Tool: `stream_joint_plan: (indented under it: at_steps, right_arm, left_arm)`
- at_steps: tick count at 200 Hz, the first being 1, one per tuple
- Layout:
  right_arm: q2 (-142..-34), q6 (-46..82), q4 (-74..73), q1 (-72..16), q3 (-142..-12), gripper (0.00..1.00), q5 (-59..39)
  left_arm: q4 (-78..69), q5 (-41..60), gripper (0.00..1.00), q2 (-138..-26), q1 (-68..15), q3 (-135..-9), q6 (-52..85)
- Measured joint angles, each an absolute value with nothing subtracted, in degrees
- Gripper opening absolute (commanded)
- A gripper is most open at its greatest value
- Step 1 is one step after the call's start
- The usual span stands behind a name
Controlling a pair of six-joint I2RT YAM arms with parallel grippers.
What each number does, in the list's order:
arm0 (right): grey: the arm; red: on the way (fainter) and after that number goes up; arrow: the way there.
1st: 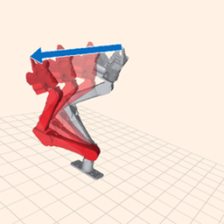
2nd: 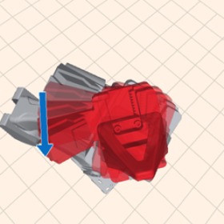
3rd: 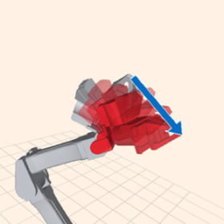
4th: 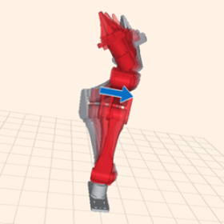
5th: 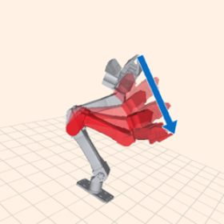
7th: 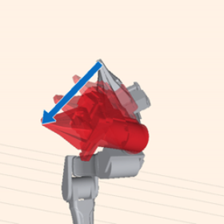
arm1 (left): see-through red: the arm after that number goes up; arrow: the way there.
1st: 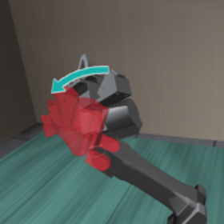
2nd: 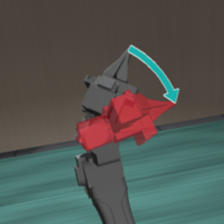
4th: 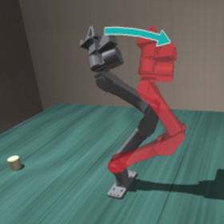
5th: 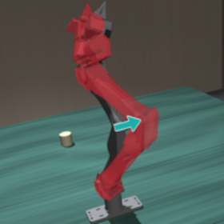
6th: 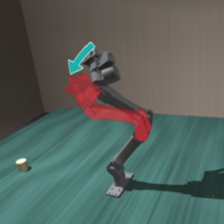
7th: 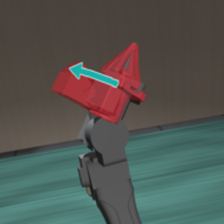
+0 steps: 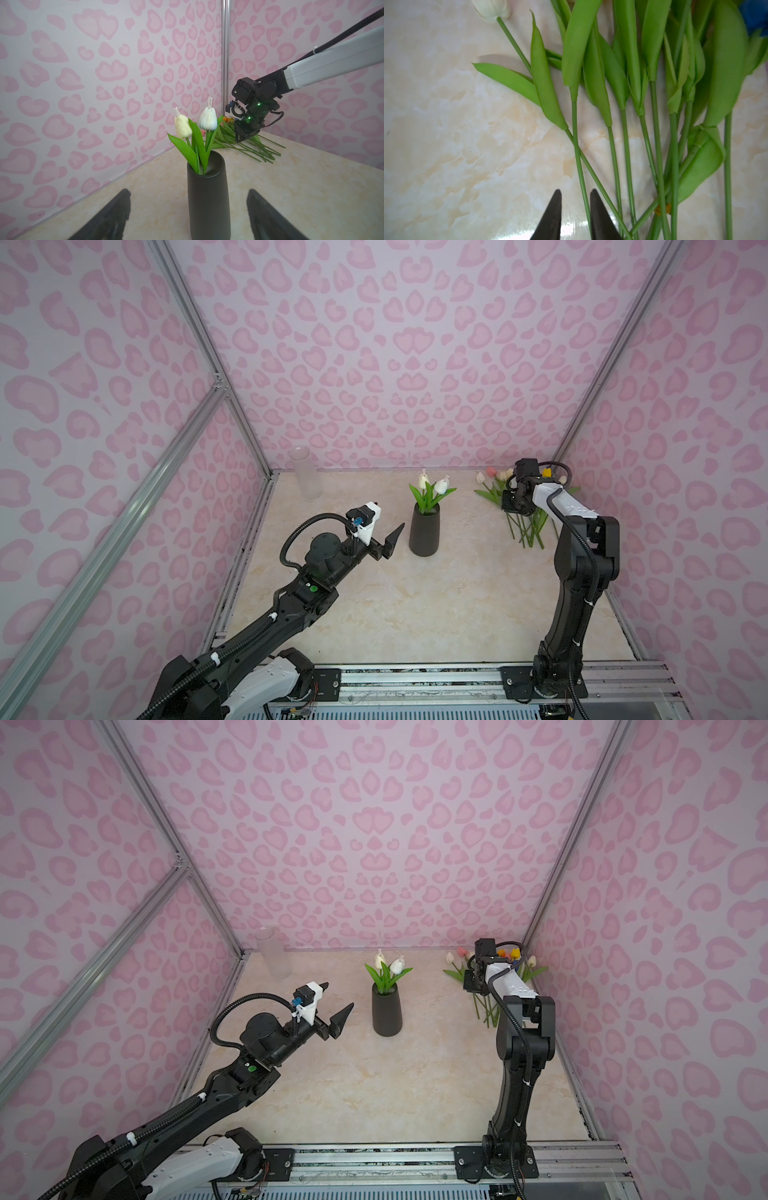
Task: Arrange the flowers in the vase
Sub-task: 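Move the right gripper down to the pile and close on a pink tulip stem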
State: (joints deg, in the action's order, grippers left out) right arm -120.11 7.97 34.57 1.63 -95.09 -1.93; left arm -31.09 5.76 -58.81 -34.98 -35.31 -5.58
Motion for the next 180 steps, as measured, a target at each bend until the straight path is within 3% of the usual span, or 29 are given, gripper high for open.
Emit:
stream_joint_plan:
  at_steps: [131,180]
  right_arm:
    - [-131.0,8.4,36.3,2.6,-106.1,0.24,-2.7]
    - [-134.5,8.9,36.3,2.8,-109.2,0.13,-3.1]
  left_arm:
    - [-29.6,5.6,0.89,-57.8,-35.0,-35.3,-6.0]
    - [-29.3,5.7,0.89,-57.4,-35.0,-35.3,-6.0]
